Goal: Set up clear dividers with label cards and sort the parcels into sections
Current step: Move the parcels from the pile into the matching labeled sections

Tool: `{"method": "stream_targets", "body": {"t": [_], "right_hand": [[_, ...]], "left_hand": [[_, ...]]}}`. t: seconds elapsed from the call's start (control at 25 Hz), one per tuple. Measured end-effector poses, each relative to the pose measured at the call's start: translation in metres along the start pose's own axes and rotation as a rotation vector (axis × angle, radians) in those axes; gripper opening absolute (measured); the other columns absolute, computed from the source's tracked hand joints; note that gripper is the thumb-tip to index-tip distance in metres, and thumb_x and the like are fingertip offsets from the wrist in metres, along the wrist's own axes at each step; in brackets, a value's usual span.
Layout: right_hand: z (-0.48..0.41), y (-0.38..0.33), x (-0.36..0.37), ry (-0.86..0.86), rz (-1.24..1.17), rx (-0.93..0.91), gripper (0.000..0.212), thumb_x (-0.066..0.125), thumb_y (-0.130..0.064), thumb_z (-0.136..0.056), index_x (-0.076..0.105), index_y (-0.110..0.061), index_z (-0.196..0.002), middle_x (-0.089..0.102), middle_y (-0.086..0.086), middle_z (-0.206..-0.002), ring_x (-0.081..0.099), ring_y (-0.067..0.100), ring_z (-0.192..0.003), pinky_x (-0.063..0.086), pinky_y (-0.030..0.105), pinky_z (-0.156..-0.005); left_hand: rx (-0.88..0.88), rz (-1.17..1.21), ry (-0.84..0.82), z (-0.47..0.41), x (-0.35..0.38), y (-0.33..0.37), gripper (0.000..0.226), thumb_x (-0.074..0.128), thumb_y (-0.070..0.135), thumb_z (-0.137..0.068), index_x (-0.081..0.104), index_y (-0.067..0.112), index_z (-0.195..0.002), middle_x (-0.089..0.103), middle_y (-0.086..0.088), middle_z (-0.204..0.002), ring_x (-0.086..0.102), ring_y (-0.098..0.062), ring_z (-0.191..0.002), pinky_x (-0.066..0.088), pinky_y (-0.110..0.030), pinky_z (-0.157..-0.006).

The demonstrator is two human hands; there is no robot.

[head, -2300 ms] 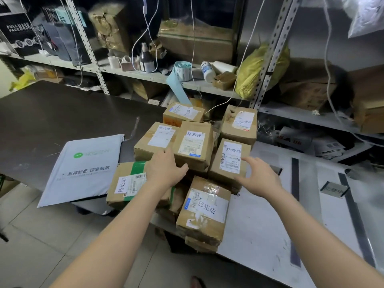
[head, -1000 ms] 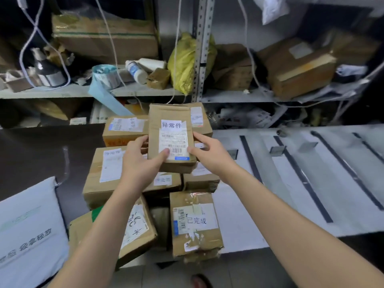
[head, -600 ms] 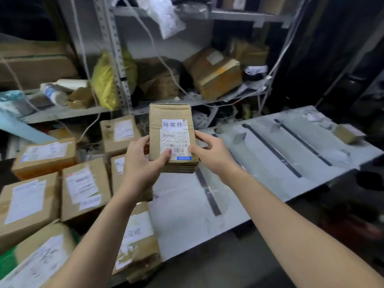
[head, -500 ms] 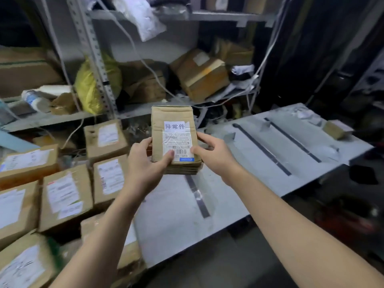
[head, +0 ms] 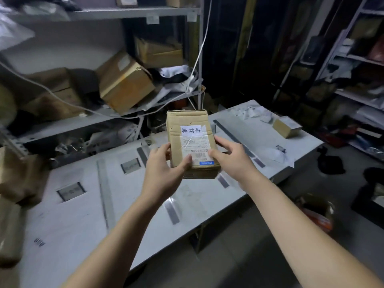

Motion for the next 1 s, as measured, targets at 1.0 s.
{"method": "stream_targets", "body": {"t": [1.0], "right_hand": [[-0.34, 0.23, -0.185, -0.4, 0.284, 0.216, 0.058, 0.069, -0.012, -0.089, 0.056, -0.031, -0.141, 0.072, -0.01, -0.122, 0.07, 0.011, -0.109, 0.058, 0.037, -0.096]], "left_hand": [[-0.71, 0.038, 0.141, -0.198, 0.381, -0.07, 0.036, 0.064, 0.01, -0.093, 0.057, 0.018, -0.127, 0.063, 0.006, -0.116, 0.063, -0.016, -0.103, 0.05, -0.014, -0.064]]}}
Point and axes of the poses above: each hand's wrist, its own z-axis away from the middle knuckle, its own x-axis out of the palm, y = z × x, the point moved 9 cm from there along -z, towards the middle knuckle
